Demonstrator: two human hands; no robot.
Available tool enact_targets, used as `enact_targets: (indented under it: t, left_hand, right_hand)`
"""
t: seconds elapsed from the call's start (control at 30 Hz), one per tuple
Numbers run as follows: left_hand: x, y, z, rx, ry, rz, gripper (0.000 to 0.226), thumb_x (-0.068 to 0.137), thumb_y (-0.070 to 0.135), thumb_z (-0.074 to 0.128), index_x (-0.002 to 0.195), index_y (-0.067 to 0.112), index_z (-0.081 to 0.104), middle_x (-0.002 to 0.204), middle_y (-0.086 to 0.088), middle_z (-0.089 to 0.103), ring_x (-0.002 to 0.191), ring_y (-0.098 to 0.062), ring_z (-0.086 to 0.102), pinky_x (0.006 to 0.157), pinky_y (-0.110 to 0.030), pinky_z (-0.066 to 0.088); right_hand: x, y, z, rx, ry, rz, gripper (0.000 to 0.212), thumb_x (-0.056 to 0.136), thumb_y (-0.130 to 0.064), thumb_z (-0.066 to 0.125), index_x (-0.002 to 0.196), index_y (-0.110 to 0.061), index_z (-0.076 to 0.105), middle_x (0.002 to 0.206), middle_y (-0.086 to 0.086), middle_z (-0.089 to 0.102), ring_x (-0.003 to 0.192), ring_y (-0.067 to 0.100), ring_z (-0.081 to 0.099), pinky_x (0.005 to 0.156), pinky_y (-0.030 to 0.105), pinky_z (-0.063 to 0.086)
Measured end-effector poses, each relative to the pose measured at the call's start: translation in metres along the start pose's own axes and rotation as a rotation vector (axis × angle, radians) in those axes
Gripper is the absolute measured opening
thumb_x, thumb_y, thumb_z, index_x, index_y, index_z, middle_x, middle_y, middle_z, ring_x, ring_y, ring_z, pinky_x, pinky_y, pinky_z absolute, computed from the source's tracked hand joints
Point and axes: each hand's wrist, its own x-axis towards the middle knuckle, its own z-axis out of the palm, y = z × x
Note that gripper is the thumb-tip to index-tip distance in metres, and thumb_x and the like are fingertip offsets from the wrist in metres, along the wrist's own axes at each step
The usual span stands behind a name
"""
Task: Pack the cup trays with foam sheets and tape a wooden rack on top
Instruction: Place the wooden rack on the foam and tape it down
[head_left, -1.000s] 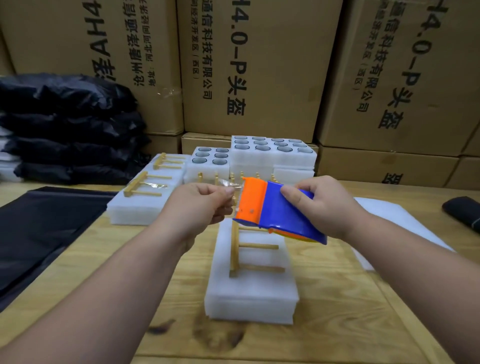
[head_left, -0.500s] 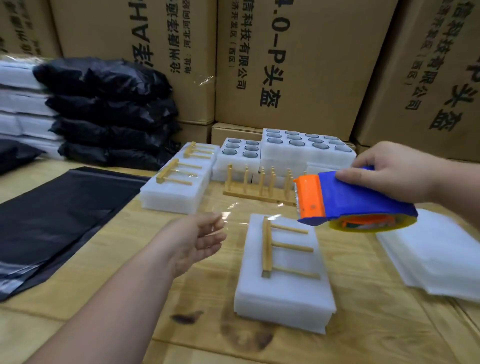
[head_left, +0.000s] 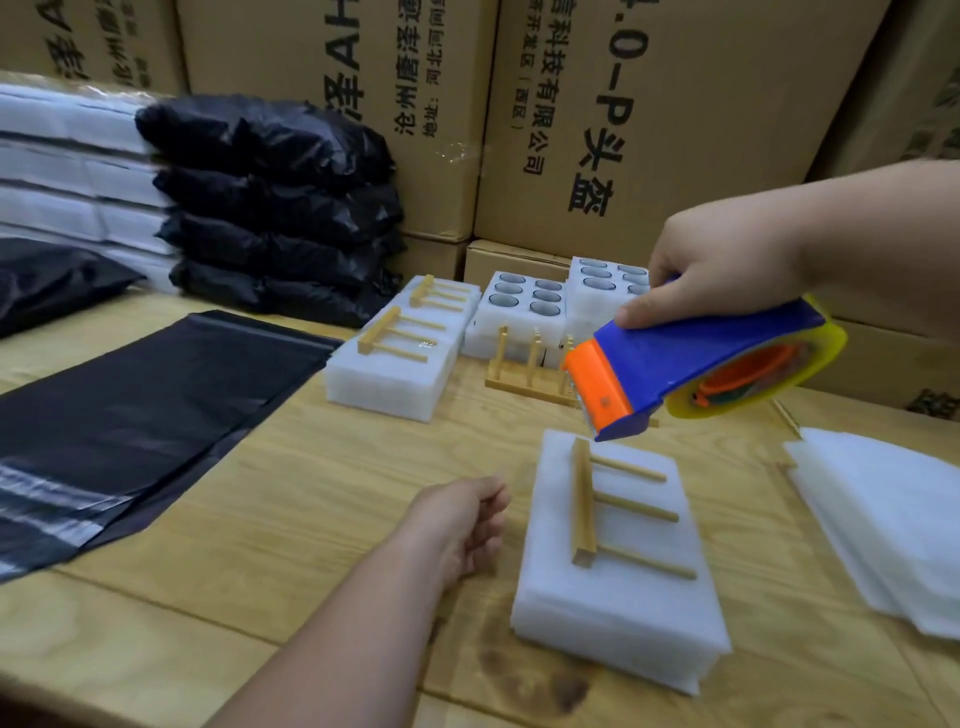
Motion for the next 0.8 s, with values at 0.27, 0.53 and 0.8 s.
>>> enact_targets:
  t: [0.27, 0.53, 0.8]
  left_hand:
    - [0.008, -0.005, 0.013, 0.279, 0.132, 0.039, 0.026, 0.092, 0.020, 0.062, 0.067, 0.013, 0.066, 0.053, 0.001, 0.063, 0.038, -0.008, 0.053, 0.037, -0.014, 0.033]
    - [0.006, -0.008, 0.017, 0.488, 0.138, 0.086, 0.025, 0.082, 0.020, 0.064, 0.064, 0.004, 0.069, 0.050, -0.010, 0.063, 0.031, -0.019, 0.047, 0.037, -0.018, 0.037]
    - [0.002, -0.006, 0.019, 0.560, 0.181, 0.122, 0.030, 0.081, 0.026, 0.065, 0.077, -0.003, 0.071, 0.058, -0.012, 0.071, 0.035, -0.020, 0.055, 0.038, -0.021, 0.044]
  right_hand:
    - [0.014, -0.019, 0.002, -0.129, -0.056, 0.010, 0.070, 0.083, -0.081, 0.045, 0.071, -0.017, 0.072, 0.065, 0.000, 0.064, 0.060, 0.016, 0.059, 0.055, 0.030, 0.041]
    - [0.011, -0.015, 0.011, -0.113, -0.116, 0.037, 0.069, 0.087, -0.079, 0.042, 0.075, -0.018, 0.072, 0.071, 0.001, 0.065, 0.063, 0.016, 0.059, 0.057, 0.029, 0.043]
    - [0.006, -0.010, 0.017, -0.095, -0.097, 0.056, 0.069, 0.088, -0.078, 0.042, 0.073, -0.017, 0.069, 0.069, 0.002, 0.060, 0.062, 0.017, 0.055, 0.056, 0.029, 0.040]
